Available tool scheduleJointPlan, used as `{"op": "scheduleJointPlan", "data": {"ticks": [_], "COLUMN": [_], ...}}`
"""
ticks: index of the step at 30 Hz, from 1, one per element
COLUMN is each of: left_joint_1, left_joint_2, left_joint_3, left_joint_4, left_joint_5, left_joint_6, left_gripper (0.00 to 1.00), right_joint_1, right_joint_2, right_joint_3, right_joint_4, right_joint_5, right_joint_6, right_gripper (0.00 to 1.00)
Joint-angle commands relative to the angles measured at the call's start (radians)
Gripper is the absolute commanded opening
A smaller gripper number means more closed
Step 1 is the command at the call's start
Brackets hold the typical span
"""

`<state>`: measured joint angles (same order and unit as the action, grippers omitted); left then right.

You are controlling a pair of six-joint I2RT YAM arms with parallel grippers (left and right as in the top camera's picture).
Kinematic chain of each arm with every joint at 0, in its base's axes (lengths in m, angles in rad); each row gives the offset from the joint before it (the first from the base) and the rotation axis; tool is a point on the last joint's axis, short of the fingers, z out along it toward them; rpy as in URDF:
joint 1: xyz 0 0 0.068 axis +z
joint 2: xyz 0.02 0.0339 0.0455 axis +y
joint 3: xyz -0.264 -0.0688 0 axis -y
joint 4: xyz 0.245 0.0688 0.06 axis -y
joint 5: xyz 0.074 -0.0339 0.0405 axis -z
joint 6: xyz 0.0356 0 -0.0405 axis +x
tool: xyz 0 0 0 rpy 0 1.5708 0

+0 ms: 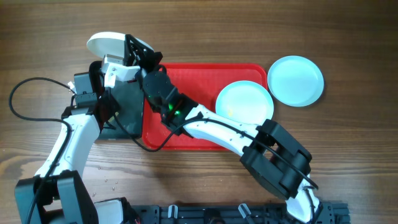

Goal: Clean dirty plates on tray and stack at the side
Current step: 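Lift the white plate with the right gripper and tilt it up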

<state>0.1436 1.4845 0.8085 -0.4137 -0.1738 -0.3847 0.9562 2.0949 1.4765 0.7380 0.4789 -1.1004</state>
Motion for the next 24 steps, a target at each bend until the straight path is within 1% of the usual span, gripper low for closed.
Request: {"op": "scheduleJointPlan", "data": {"ticks": [1,12,16,24], "left_joint_1": [0.005,0.005,0.005,0.005], "left_joint_2": [-0.023,-0.023,-0.023,-0.023], "left_joint_3": [-0.004,-0.004,-0.004,-0.004], "left_joint_4": [0.007,0.008,0.008,0.008], "left_joint_5": [0.005,0.005,0.006,0.009], "left_joint_6": [-0.016,-0.016,-0.016,-0.016], "left_gripper": [0.04,0.04,0.04,0.04], "right_joint_1": [0.003,0.003,0.003,0.003], "right_joint_2": [0.0,0.0,0.0,0.001], "right_joint_3": [0.015,0.015,0.015,0.015], "right_joint_4": [0.01,0.009,0.005,0.001], "right_joint_5": [-0.015,-0.03,-0.03,-0.03], "right_joint_6": [0.08,0.085,0.139,0.14], "right_gripper": [0.05,0.05,0.05,0.05]}}
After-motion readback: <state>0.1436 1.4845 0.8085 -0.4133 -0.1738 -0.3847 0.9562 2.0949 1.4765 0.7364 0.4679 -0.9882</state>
